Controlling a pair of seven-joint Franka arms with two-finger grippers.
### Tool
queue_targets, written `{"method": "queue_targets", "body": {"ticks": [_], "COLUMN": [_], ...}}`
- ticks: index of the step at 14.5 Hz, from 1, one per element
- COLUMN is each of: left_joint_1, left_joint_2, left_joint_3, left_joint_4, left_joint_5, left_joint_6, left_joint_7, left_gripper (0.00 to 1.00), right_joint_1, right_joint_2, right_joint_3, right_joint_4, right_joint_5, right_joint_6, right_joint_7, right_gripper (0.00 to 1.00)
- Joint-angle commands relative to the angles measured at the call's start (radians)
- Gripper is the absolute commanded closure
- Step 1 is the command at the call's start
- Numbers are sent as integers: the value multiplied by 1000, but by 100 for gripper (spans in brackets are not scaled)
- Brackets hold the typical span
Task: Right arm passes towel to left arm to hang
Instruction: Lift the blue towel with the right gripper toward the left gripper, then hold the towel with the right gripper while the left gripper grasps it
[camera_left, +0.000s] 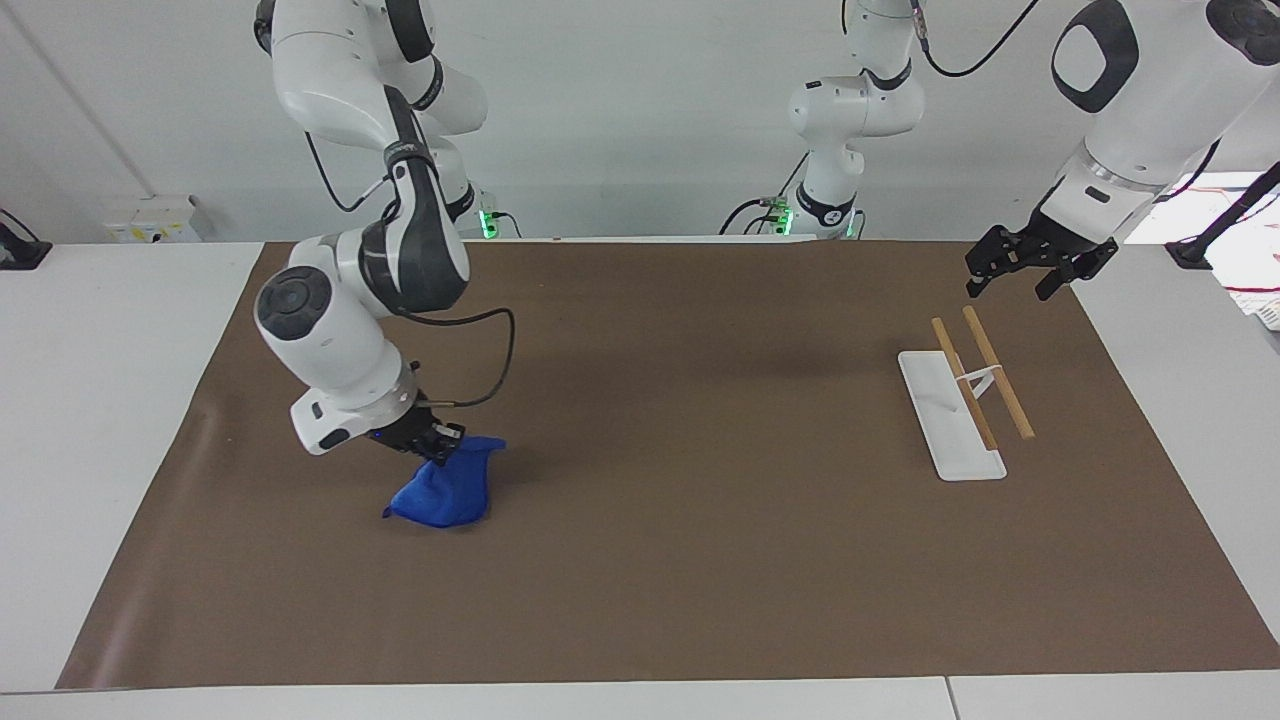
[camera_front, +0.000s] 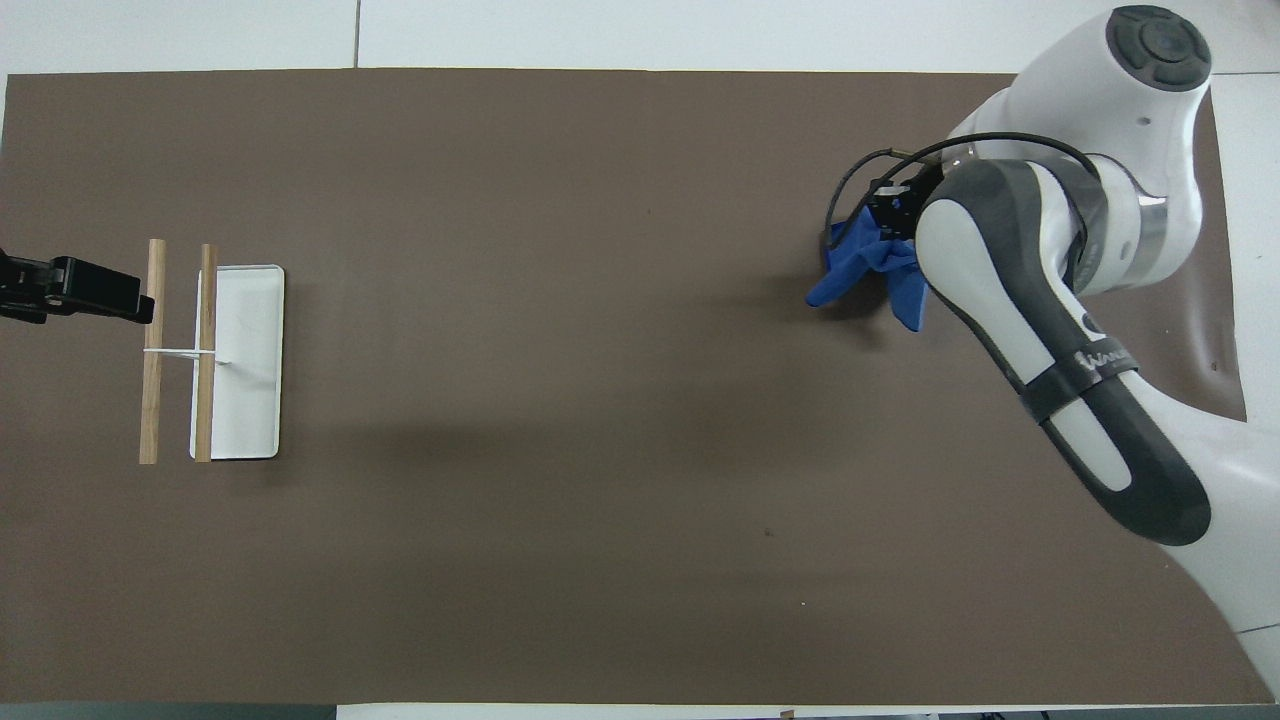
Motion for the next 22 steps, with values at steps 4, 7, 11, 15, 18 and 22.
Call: {"method": "queue_targets", "body": {"ticks": [4, 7, 11, 15, 18, 22], "left_joint_1": [2, 2, -9, -96, -173, -243], "left_joint_2": [-21, -21, -24, -28, -11, 67], "left_joint_3": [3, 3, 0, -10, -12, -10], "left_joint_4": [-20, -20, -23, -56, -89, -113], "left_joint_5": [-10, -10, -10, -28, -105, -223], "left_joint_6": [2, 2, -29, 69, 150, 281], "left_joint_7": [11, 11, -21, -419, -699, -918], "left_gripper": [0, 0, 0, 0, 0, 0], "right_joint_1": [17, 118, 195, 275, 328, 349], "right_joint_2": [-33, -64, -62, -58, -56, -62], "right_joint_3": [114, 115, 117, 117, 117, 117], "right_joint_4": [9, -2, -3, -8, -23, -49], "right_joint_5": [282, 314, 431, 507, 517, 517], "right_joint_6": [17, 24, 138, 273, 363, 397], "right_joint_7": [364, 503, 623, 741, 794, 798], "right_gripper": [100, 100, 100, 100, 100, 100]}}
